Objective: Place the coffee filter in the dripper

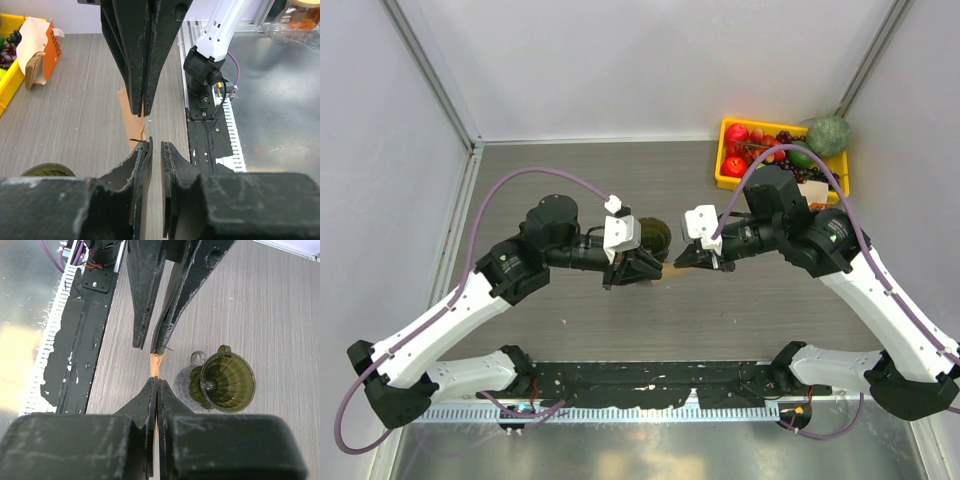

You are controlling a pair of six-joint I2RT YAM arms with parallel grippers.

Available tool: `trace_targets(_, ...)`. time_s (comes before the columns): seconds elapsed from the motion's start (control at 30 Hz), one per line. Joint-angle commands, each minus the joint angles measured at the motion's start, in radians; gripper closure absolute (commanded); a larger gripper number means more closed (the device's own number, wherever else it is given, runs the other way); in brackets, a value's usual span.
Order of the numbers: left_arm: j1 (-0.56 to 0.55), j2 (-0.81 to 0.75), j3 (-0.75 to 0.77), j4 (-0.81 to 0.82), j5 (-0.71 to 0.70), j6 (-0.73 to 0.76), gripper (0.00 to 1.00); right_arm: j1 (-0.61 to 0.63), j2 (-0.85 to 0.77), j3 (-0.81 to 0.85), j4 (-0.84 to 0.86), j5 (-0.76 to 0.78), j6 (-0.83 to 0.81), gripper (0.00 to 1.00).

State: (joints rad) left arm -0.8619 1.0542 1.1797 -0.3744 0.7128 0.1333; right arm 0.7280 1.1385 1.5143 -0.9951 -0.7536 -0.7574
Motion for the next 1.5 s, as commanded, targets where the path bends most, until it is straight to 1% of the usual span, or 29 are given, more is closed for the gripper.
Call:
trace_targets(0.0,-0.003,0.004,0.057,0.049,0.031,-0.023,0.81,0.013,-0.014,0.006,-0.003,-0.024,-0.026,0.95)
trace_targets(0.13,-0.003,0.009,0.054,0.069,0.011,-0.035,0.93,0.017,-0.017,0.004,-0.013,-0.03,-0.034,0.95)
trace_targets(0.2,-0.003,0.01,0.054,0.071,0.007,-0.035,0.96,0.019,-0.019,0.003,-0.019,-0.033,-0.04,0.95)
trace_targets(0.3,-0.003,0.013,0.051,0.075,0.005,-0.031,0.96,0.021,-0.02,0.001,-0.022,-0.032,-0.042,0.95)
trace_targets(0.4,-0.003,0.012,0.046,0.08,-0.01,-0.032,0.94,0.021,-0.02,0.001,-0.025,-0.038,-0.043,0.95)
trace_targets(0.57,-0.003,0.015,0.047,0.083,-0.026,-0.026,0.94,0.022,-0.02,0.003,-0.027,-0.044,-0.04,0.95)
trace_targets(0.77,-0.003,0.026,0.044,0.092,-0.047,-0.023,0.91,0.022,-0.016,0.011,-0.027,-0.056,-0.039,0.95)
trace_targets(0.9,-0.003,0.029,0.038,0.1,-0.065,-0.02,0.86,0.024,-0.016,0.011,-0.027,-0.056,-0.037,0.95)
trace_targets(1.07,-0.005,0.024,0.029,0.106,-0.032,-0.017,0.78,0.024,-0.013,0.009,-0.017,-0.049,-0.026,0.95)
trace_targets(1.23,-0.011,0.017,0.008,0.103,-0.03,-0.004,0.7,0.024,-0.011,0.011,-0.005,-0.05,-0.007,0.95)
trace_targets(1.33,-0.012,0.015,0.003,0.101,-0.039,-0.001,0.71,0.024,-0.006,0.015,-0.004,-0.059,-0.007,0.95)
trace_targets(1.47,-0.019,0.017,-0.003,0.1,-0.044,0.008,0.79,0.024,-0.003,0.026,-0.004,-0.064,-0.002,0.95)
